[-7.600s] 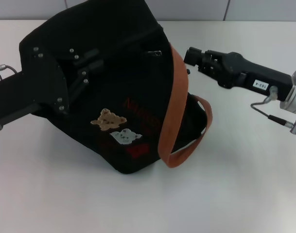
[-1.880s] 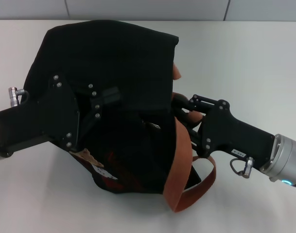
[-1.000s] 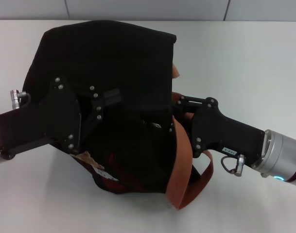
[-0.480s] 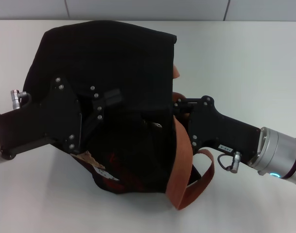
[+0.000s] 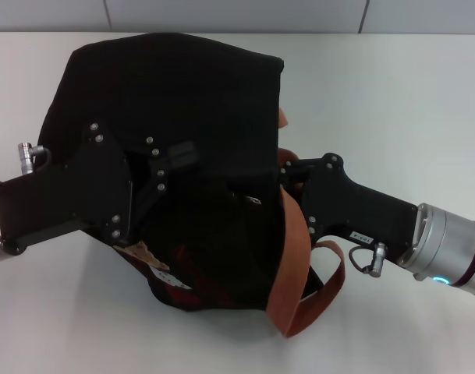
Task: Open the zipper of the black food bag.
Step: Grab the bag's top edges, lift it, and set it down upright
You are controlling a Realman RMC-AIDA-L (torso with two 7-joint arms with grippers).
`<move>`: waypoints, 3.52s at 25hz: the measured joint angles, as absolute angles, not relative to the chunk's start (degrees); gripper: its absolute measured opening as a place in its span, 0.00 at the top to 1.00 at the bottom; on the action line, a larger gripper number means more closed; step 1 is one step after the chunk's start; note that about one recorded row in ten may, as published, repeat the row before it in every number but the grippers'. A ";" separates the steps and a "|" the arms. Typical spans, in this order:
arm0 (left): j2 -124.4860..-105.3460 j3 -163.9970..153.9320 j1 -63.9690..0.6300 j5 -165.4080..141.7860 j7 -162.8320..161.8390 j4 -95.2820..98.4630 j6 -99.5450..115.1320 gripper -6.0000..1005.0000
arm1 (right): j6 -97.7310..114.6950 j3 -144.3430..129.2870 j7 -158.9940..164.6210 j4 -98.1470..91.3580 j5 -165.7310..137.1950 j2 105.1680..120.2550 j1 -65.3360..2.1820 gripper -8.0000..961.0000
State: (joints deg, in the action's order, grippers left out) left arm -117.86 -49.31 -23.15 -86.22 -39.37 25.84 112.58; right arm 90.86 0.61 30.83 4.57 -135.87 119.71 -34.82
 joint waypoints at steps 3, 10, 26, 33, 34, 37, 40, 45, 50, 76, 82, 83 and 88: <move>-117.86 -49.29 -23.26 -86.22 -39.37 25.84 112.58 0.99 | 90.90 0.50 30.83 4.57 -135.98 119.67 -34.82 0.95; -117.86 -48.95 -23.42 -86.22 -39.37 25.84 112.20 0.99 | 94.59 0.01 31.30 3.98 -136.33 119.31 -34.43 0.97; -117.86 -49.18 -23.31 -86.21 -39.30 25.84 112.36 0.98 | 96.76 0.19 38.03 -1.60 -136.19 119.40 -32.92 0.99; -117.86 -49.22 -23.14 -86.22 -39.29 25.84 112.46 0.98 | 96.19 -0.37 39.05 -1.57 -136.32 119.44 -34.30 0.72; -117.86 -49.22 -23.09 -86.22 -39.29 25.84 112.46 0.98 | 96.16 -0.75 39.09 -1.53 -136.32 119.44 -34.51 0.70; -117.88 -49.22 -22.98 -86.22 -39.29 25.84 112.45 0.98 | 96.08 -2.06 39.12 -1.48 -136.32 119.44 -35.18 0.64; -117.96 -49.27 -22.94 -86.22 -39.28 25.84 112.49 0.98 | 95.95 -2.20 39.13 -1.48 -136.32 119.44 -35.56 0.57; -118.10 -49.71 -23.13 -86.22 -39.28 25.84 112.50 0.98 | 94.18 -2.25 39.73 -1.19 -136.32 119.53 -36.90 0.57; -118.19 -50.32 -23.25 -86.22 -39.25 25.84 112.58 0.98 | 92.43 -3.30 40.45 -0.39 -136.32 119.53 -38.19 0.62; -118.30 -50.18 -23.56 -86.22 -39.20 25.84 111.89 0.98 | 97.16 -4.44 46.78 -3.40 -137.02 119.27 -37.90 0.85; -118.30 -50.09 -23.61 -86.21 -39.20 25.77 111.45 0.98 | 95.84 -4.42 48.95 -4.03 -136.89 119.26 -38.21 0.85; -118.30 -50.09 -23.65 -86.22 -39.20 25.76 111.36 0.98 | 95.37 -4.41 49.35 -4.07 -136.80 119.26 -38.31 0.85; -118.30 -50.09 -23.96 -86.22 -39.20 25.62 111.09 0.98 | 93.46 -4.61 50.19 -4.04 -136.91 119.28 -39.17 0.85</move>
State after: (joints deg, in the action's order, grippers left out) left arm -118.30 -50.09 -23.96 -86.22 -39.20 25.62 111.09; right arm 93.46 -4.61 50.19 -4.04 -136.91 119.28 -39.17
